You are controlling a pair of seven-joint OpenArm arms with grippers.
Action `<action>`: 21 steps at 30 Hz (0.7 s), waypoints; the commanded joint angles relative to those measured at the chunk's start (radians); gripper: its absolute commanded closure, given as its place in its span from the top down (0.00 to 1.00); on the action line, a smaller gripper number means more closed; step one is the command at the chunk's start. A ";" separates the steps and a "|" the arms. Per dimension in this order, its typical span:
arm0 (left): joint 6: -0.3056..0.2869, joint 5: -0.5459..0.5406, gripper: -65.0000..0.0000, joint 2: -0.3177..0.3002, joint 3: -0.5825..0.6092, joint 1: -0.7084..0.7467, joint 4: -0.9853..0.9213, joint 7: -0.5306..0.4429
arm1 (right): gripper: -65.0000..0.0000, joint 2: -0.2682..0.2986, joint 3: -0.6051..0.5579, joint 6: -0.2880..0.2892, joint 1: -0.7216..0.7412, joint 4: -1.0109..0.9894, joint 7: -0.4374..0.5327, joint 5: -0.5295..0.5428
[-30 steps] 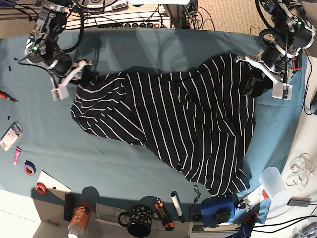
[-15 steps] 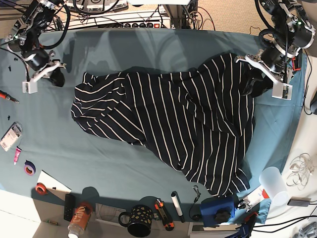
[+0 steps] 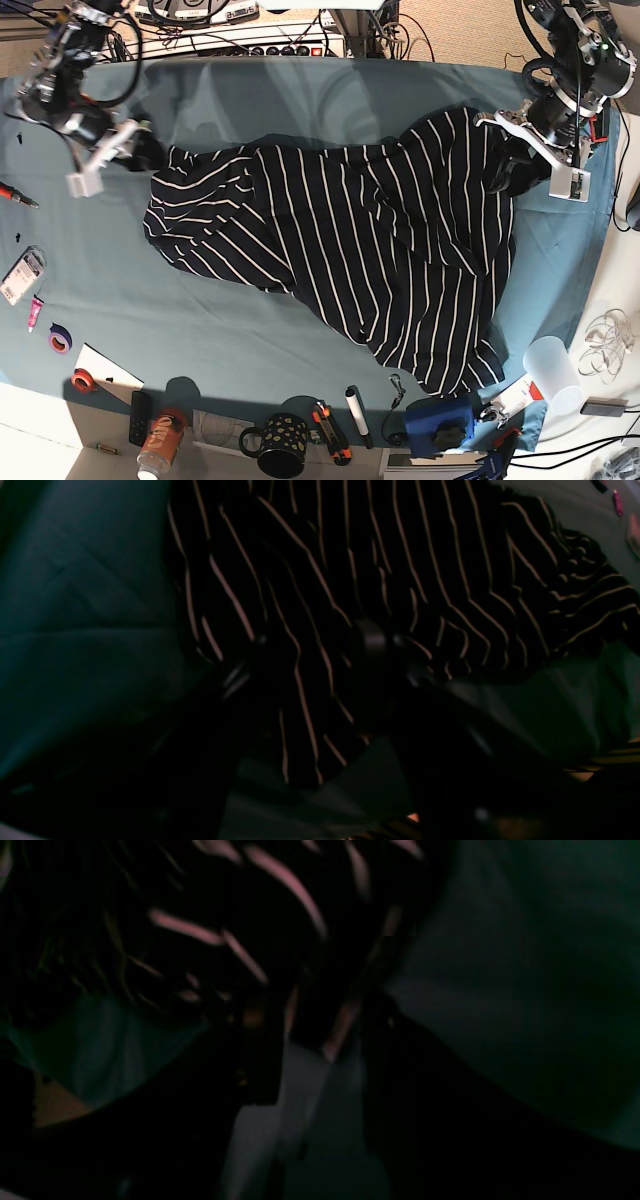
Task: Layout the t-shirt on the table in an organized manner, then fold the t-shirt properly
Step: 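Reposition right gripper onto the shirt edge nearest it and grasp, then pull the shirt edges apart with both grippers to flatten it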
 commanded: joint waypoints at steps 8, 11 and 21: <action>-0.008 -0.017 0.35 -0.006 -0.002 -0.002 0.016 -0.023 | 0.40 -0.046 -0.129 -0.027 0.039 0.017 0.256 -0.239; -0.008 -0.017 0.35 -0.006 -0.002 -0.002 0.016 -0.025 | 0.40 -0.065 -0.156 -0.045 0.054 0.017 0.334 -0.290; -0.008 -0.017 0.35 -0.006 -0.002 -0.002 0.016 -0.068 | 0.21 -0.076 -0.293 -0.167 0.150 0.017 0.339 -0.478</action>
